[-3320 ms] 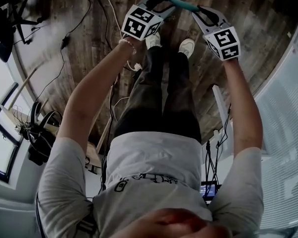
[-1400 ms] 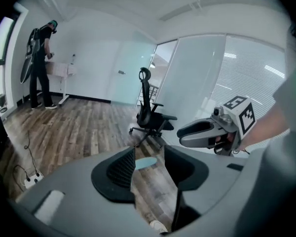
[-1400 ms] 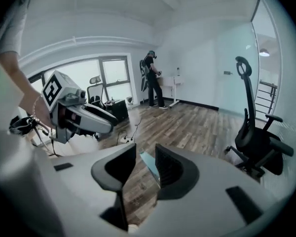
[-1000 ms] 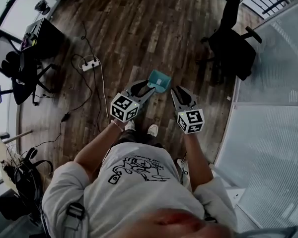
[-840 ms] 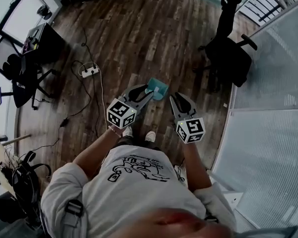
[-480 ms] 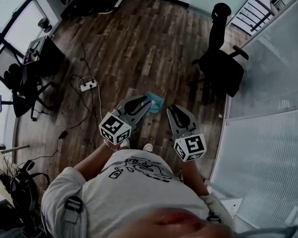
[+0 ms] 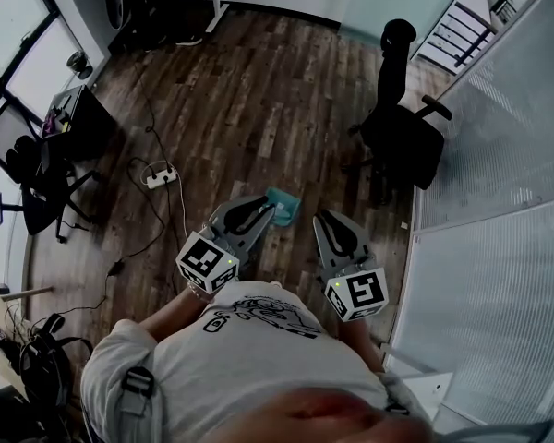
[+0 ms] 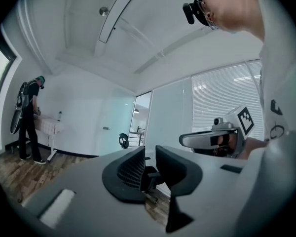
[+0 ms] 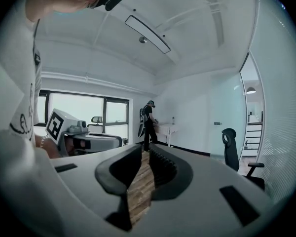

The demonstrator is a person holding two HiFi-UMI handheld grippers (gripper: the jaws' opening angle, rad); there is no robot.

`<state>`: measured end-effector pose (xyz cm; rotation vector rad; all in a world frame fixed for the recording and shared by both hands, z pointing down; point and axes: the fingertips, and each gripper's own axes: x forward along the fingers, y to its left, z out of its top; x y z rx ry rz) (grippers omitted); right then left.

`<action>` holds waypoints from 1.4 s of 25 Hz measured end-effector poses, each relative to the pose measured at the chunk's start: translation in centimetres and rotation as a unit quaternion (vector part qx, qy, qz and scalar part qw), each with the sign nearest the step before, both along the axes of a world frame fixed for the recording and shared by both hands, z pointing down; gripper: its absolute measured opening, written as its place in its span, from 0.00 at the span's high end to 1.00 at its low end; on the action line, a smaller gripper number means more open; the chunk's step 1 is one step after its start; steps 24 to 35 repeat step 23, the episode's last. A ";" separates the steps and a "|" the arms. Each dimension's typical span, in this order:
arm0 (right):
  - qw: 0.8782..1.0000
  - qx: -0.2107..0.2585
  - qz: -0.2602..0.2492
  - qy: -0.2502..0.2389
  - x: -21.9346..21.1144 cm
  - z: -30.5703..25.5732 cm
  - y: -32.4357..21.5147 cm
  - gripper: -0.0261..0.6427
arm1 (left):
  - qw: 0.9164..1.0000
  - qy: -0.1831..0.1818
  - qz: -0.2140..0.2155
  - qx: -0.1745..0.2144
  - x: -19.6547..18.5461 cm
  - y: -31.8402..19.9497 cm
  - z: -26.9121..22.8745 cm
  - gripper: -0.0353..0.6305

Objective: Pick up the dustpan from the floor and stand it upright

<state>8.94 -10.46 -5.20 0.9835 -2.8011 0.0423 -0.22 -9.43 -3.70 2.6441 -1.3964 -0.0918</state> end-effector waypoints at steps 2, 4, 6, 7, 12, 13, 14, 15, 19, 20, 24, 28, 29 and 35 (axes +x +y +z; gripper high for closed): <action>1.000 0.005 0.006 -0.001 0.0 -0.3 0.1 0.90 | 1.000 -0.002 -0.006 0.002 -0.1 -0.1 -0.2 0.85; 1.000 0.012 0.014 -0.003 0.1 -0.6 -0.1 0.90 | 1.000 -0.003 -0.014 0.004 -0.4 -0.3 -0.3 0.85; 1.000 0.017 0.020 -0.005 0.2 -0.9 -0.4 0.90 | 1.000 -0.003 -0.022 0.006 -0.8 -0.5 -0.4 0.85; 1.000 0.018 0.021 -0.006 0.3 -1.0 -0.5 0.90 | 1.000 -0.005 -0.025 0.006 -1.0 -0.5 -0.4 0.85; 0.999 0.021 0.031 -0.003 0.3 -1.0 -0.7 0.90 | 0.998 -0.016 -0.055 0.003 -2.5 -0.6 -0.5 0.85; 0.999 0.021 0.034 -0.003 0.3 -1.0 -0.8 0.90 | 0.998 -0.017 -0.063 0.001 -2.8 -0.6 -0.5 0.85; 0.999 0.020 0.037 -0.004 0.3 -1.1 -0.9 0.90 | 0.998 -0.015 -0.069 -0.001 -3.0 -0.6 -0.5 0.85; 0.999 0.020 0.040 -0.005 0.4 -1.1 -0.9 0.90 | 0.997 -0.011 -0.072 -0.002 -3.1 -0.5 -0.5 0.85; 0.999 0.024 0.042 -0.004 0.5 -1.2 -1.0 0.90 | 0.998 -0.007 -0.067 -0.002 -2.6 -0.5 -0.5 0.85; 0.999 0.025 0.042 -0.003 0.6 -1.2 -1.0 0.90 | 0.998 -0.008 -0.065 -0.001 -2.4 -0.5 -0.5 0.85; 0.999 0.027 0.044 -0.001 1.1 -1.3 -1.2 0.90 | 0.998 -0.010 -0.063 0.001 -1.9 -0.7 -0.6 0.85; 0.999 0.027 0.044 -0.001 1.1 -1.3 -1.2 0.90 | 0.998 -0.010 -0.063 0.001 -1.9 -0.7 -0.6 0.85; 0.999 0.027 0.044 -0.001 1.1 -1.3 -1.2 0.90 | 0.998 -0.010 -0.063 0.001 -1.9 -0.7 -0.6 0.85; 0.999 0.027 0.044 -0.001 1.1 -1.3 -1.2 0.90 | 0.998 -0.010 -0.063 0.001 -1.9 -0.7 -0.6 0.85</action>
